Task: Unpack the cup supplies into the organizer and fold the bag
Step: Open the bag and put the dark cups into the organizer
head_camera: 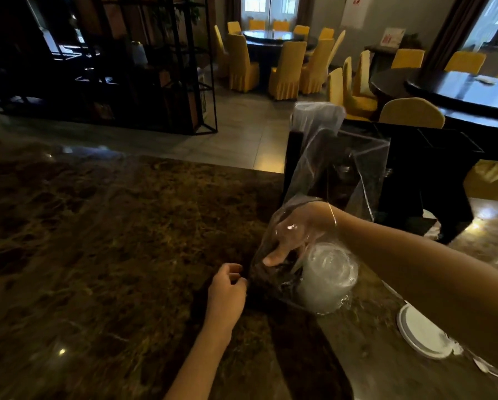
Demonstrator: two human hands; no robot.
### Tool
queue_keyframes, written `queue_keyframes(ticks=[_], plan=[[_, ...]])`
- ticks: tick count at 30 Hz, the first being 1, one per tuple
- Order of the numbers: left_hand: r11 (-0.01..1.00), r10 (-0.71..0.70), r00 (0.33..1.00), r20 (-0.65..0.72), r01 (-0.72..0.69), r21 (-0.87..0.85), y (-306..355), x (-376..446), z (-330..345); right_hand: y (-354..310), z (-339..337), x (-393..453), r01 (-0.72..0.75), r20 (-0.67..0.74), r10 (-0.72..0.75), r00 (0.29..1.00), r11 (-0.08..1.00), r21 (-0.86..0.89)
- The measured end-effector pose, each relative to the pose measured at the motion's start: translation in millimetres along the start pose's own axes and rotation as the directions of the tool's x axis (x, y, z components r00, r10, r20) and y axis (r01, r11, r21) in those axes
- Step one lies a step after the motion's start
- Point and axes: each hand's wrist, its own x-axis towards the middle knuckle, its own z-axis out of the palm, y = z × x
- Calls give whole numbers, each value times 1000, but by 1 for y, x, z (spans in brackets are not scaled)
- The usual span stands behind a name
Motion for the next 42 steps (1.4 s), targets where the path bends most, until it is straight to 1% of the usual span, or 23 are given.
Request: queue_keyframes(ticks=[1,2,4,8,10,14,18,21,23,24,25,26,27,28,29,31,32,34,36,38,39,40,42], plan=[[1000,4,1000,-1,-4,-4,-1,0,0,6,0,7,8,25,-9,1000,999,39],[1000,8,1000,-3,-8,-1,-1,-2,0,9,0,10,24,70,-23,997,1000,-8],[1000,13,1000,-8,-13,-12,-4,-3,0,11,3,9,29,156,-32,987,999,19],[997,14,1000,-1,-14,-76,-7,-9,1,6,9,6,148,225,-168,960,984,103],[995,18,1000,-16,-19,-93,-6,-10,2,7,12,9,157,223,-169,960,985,72],[989,15,999,-50,-22,-145,-6,-13,4,5,17,0,176,193,-198,961,977,122],[983,-8,995,-101,-11,-182,-6,-14,5,8,14,-1,241,149,-245,958,970,43],[991,-17,979,-202,-10,-132,-5,-13,5,10,8,-1,255,151,-265,952,963,84],[994,-18,976,-218,-7,-113,-3,-12,4,13,7,-4,231,160,-252,954,963,142],[992,-24,978,-209,-3,-126,-3,-11,2,18,7,-4,246,135,-273,953,951,185],[988,-35,981,-191,6,-154,-3,-9,1,25,8,-2,289,69,-316,946,922,258],[981,-51,984,-171,18,-191,-2,-7,-2,33,9,1,364,-43,-374,927,861,355],[975,-65,986,-156,29,-221,-1,-6,-4,40,8,4,398,-149,-371,917,804,442],[973,-68,986,-153,32,-227,0,-4,-6,42,7,3,393,-205,-336,919,753,528],[978,-58,985,-160,23,-207,1,-2,-8,40,6,0,365,-171,-328,929,735,571],[984,-48,981,-185,16,-175,0,2,-10,28,5,-5,332,10,-370,929,844,420],[977,-75,979,-190,35,-210,-1,3,-11,23,4,-7,319,24,-352,936,873,369],[896,-217,969,-121,148,-418,-1,3,-12,16,0,-7,317,-11,-337,941,874,367],[738,-326,945,26,272,-618,0,5,-13,13,0,-5,342,-17,-365,931,855,389],[596,-354,923,148,345,-725,1,8,-14,9,1,-3,345,3,-378,926,850,397],[552,-349,918,188,363,-751,1,9,-14,9,1,-2,333,11,-370,929,849,411],[542,-336,921,197,361,-759,2,11,-14,10,1,1,331,26,-376,926,845,420],[605,-311,941,136,306,-735,2,14,-15,12,2,5,351,37,-407,913,827,439]])
